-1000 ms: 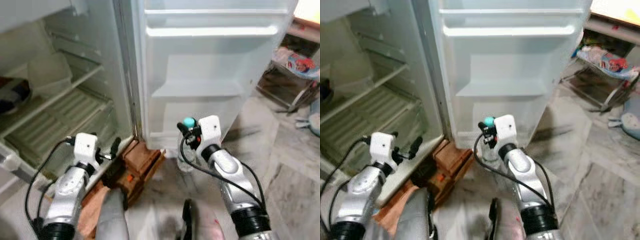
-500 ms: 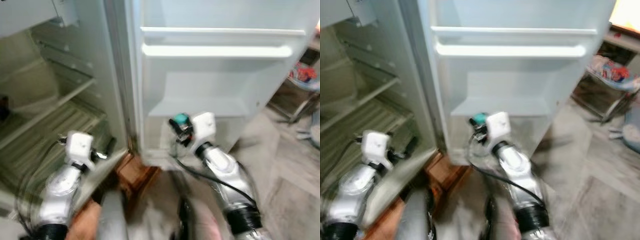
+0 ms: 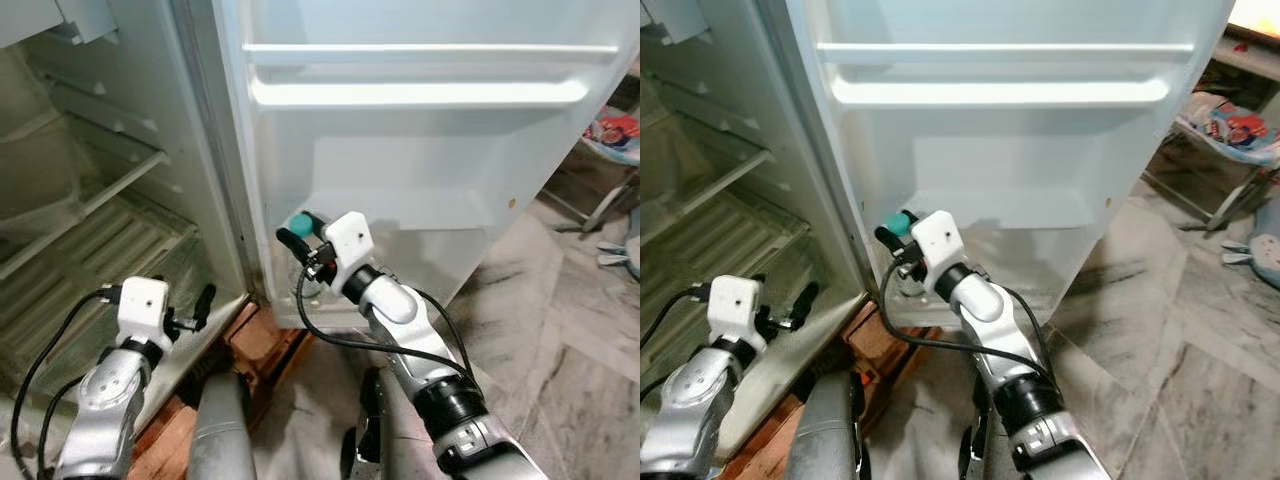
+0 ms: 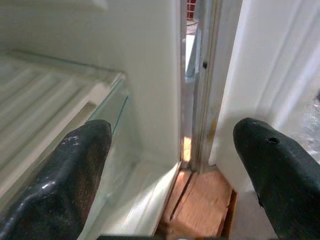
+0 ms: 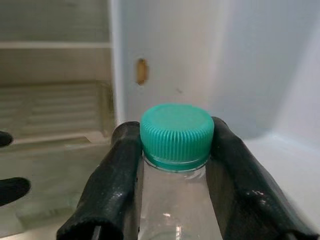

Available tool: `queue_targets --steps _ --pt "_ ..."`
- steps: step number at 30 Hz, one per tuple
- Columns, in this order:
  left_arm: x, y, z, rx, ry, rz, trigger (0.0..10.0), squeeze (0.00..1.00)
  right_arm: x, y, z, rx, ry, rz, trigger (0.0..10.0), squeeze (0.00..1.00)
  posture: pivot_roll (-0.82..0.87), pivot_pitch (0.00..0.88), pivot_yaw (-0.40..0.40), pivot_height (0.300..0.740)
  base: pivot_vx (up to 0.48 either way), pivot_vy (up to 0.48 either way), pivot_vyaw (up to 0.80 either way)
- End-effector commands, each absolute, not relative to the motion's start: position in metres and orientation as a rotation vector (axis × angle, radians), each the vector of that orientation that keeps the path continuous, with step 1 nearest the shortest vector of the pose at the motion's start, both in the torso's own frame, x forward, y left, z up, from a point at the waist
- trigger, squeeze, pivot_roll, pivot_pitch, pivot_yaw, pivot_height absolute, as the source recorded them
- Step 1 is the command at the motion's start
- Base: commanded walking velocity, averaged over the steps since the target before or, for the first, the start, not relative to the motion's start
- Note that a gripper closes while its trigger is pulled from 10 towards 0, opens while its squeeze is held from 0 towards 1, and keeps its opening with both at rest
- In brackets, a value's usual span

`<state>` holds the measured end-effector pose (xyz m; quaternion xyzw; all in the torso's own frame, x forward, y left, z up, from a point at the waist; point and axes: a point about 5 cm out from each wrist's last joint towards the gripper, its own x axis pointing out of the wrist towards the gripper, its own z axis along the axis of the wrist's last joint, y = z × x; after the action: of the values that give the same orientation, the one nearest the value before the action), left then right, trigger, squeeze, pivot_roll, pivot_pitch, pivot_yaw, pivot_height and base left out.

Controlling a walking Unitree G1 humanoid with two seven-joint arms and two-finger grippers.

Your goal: Restocking fridge

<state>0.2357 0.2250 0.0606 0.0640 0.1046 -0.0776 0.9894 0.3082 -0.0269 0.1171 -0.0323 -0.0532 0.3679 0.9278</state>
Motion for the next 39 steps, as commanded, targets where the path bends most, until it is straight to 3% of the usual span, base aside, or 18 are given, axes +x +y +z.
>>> queue_targets --steps 1,8,14,20,24,39 --pt "0.233 0.234 0.069 0.146 0.198 -0.129 10.0 0.0 0.314 -0.019 0.122 -0.088 -0.151 0.751 10.0 0.0 0.29 0.16 -0.034 0.592 0.0 0.0 0.0" --pt "0.216 0.243 0.079 0.168 0.207 -0.102 10.0 0.0 0.323 -0.002 0.118 -0.076 -0.128 0.752 10.0 0.0 0.36 0.215 -0.041 0.592 0.0 0.0 0.0" --pt "0.198 0.244 0.085 0.175 0.225 -0.087 10.0 0.0 0.329 0.003 0.109 -0.191 -0.1 0.713 10.0 0.0 0.4 0.253 -0.044 0.592 0.0 0.0 0.0" --pt "0.191 0.246 0.088 0.181 0.237 -0.077 10.0 0.0 0.341 -0.012 0.107 -0.277 -0.1 0.544 10.0 0.0 0.41 0.264 -0.047 0.592 0.0 0.0 0.0" --pt "0.191 0.245 0.088 0.181 0.242 -0.076 10.0 0.0 0.342 -0.023 0.099 -0.199 -0.039 0.483 10.0 0.0 0.4 0.266 -0.048 0.592 0.0 0.0 0.0" --pt "0.186 0.241 0.086 0.176 0.252 -0.068 10.0 0.0 0.341 -0.047 0.091 -0.276 -0.086 0.387 10.0 0.0 0.39 0.275 -0.053 0.592 0.0 0.0 0.0"
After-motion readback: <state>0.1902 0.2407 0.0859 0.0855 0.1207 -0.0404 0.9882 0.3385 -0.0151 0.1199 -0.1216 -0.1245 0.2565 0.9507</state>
